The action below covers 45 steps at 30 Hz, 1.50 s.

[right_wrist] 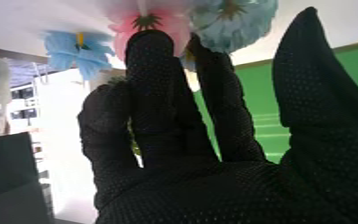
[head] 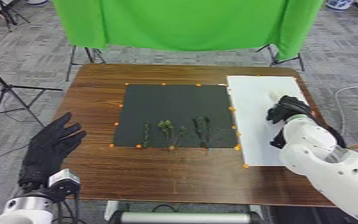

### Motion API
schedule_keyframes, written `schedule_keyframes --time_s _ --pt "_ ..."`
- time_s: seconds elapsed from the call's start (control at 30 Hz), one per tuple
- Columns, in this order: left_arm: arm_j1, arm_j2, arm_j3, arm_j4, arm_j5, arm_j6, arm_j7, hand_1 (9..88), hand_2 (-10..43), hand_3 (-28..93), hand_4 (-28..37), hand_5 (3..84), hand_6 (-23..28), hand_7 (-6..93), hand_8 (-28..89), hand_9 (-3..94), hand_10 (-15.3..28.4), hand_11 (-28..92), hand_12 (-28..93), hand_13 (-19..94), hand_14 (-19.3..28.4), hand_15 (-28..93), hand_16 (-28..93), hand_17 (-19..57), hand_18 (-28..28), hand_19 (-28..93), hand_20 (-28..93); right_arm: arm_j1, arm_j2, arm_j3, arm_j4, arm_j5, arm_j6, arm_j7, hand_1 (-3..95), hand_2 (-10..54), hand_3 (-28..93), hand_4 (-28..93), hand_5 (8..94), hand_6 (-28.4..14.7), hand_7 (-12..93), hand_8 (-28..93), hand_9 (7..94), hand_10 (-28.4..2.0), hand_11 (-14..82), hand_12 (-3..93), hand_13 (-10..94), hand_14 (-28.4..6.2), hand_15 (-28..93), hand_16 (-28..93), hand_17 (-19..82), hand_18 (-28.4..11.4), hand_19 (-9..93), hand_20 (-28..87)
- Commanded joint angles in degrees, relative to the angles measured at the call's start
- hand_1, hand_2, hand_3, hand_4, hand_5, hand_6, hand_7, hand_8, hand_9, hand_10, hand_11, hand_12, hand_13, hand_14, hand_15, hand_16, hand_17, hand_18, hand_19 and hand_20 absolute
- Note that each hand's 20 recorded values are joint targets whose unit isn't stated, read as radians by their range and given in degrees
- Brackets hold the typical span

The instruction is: Arrange flowers

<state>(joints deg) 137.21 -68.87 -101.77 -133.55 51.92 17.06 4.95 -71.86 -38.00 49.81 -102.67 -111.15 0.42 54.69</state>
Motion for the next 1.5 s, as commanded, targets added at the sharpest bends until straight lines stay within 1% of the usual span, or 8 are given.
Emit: schedule_keyframes --time_s 0.03,0.47,0.63,0.7,0.77,0.93,1.1,1.5 --pt "-0.11 -0.25 0.31 0.20 -0.07 -0.28 -0.62 24.4 8.8 80 -21.2 35.9 9.8 14.9 -11 34.5 20.7 29 9 25 26.5 50 -10 -8.0 22.9 62 -6 1.79 -0.34 -2.18 1.19 -0.79 -1.72 0.96 29.2 -7.1 91 -26 54.7 -7.7 21 -15 50.8 -21.2 25.4 13.8 54 -16.8 79 6 32 -24.4 93 47" --pt "-0.47 -0.37 0.21 0.34 -0.02 -0.59 -0.82 24.5 8.8 80 -21.2 35.9 9.7 15.0 -11 34.6 20.7 30 9 25 26.5 50 -10 -8.0 22.8 62 -6 5.53 -1.10 -8.87 2.64 -3.06 -4.60 1.06 32.2 -8.5 90 -27 54.7 -5.3 22 -15 58.2 -19.3 29.5 14.0 58 -15.5 78 7 32 -24.2 93 46" --pt "-0.68 -0.44 0.17 0.45 0.01 -0.70 -0.94 24.5 8.8 80 -21.3 35.9 9.8 15.1 -11 34.5 20.7 30 9 25 26.5 50 -10 -8.0 22.8 62 -6 6.93 -0.82 -11.87 3.73 -3.13 -1.61 2.47 39.3 -8.7 88 -28 63.8 -2.5 24 -15 69.2 -15.6 31.7 14.9 64 -12.7 75 9 34 -23.9 93 43" --pt "-0.53 -0.53 0.14 0.42 -0.02 -0.69 -0.94 24.5 8.8 80 -21.3 35.9 9.8 15.0 -11 34.5 20.8 30 9 25 26.5 50 -10 -8.0 22.8 62 -6 6.86 -0.78 -11.96 3.84 -3.32 -1.73 3.00 42.8 -9.2 86 -28 66.6 -2.8 25 -9 73.8 -14.0 28.3 19.5 66 -11.4 73 12 35 -23.8 93 43" --pt "-0.57 -0.52 0.05 0.40 -0.01 -0.75 -1.10 24.5 8.8 80 -21.3 35.9 9.8 15.0 -11 34.6 20.8 30 9 25 26.5 50 -10 -8.0 22.9 62 -6 7.26 -0.28 -13.05 3.93 -4.22 -0.62 3.20 51.0 -9.5 83 -28 71.5 -2.3 29 -4 83.0 -10.3 18.1 31.0 71 -8.6 69 18 38 -23.6 93 45" --pt "-0.48 -0.58 -0.05 0.40 -0.02 -0.73 -1.02 24.5 8.9 80 -21.4 35.9 9.8 15.0 -11 34.5 20.8 30 9 25 26.5 50 -10 -8.0 22.9 62 -6 8.65 0.45 -15.31 4.07 -6.14 3.54 3.47 54.8 -9.5 82 -28 75.6 -0.7 33 -3 88.1 -8.1 19.1 34.3 76 -7.0 67 20 41 -23.7 93 47" --pt "-0.56 -0.51 -0.04 0.36 -0.01 -0.67 -1.09 24.6 8.9 80 -21.3 35.9 9.8 15.0 -11 34.6 20.8 30 9 25 26.5 50 -10 -8.0 22.8 62 -6 11.29 1.19 -18.21 3.80 -8.37 7.60 4.73 54.4 -9.5 82 -28 77.0 0.0 33 -2 89.7 -7.7 19.4 35.1 78 -7.2 67 19 42 -23.8 93 48" --pt "-0.15 -0.50 -0.16 0.22 -0.01 -0.40 -0.87 24.4 8.8 80 -21.2 35.9 9.8 15.0 -11 34.5 20.8 29 9 25 26.6 50 -10 -8.0 22.8 62 -6 11.57 1.31 -15.68 3.00 -7.76 4.51 5.00 52.5 -9.5 82 -28 78.8 -0.1 31 -2 89.0 -10.4 21.5 32.9 77 -8.0 68 17 41 -23.8 93 49"
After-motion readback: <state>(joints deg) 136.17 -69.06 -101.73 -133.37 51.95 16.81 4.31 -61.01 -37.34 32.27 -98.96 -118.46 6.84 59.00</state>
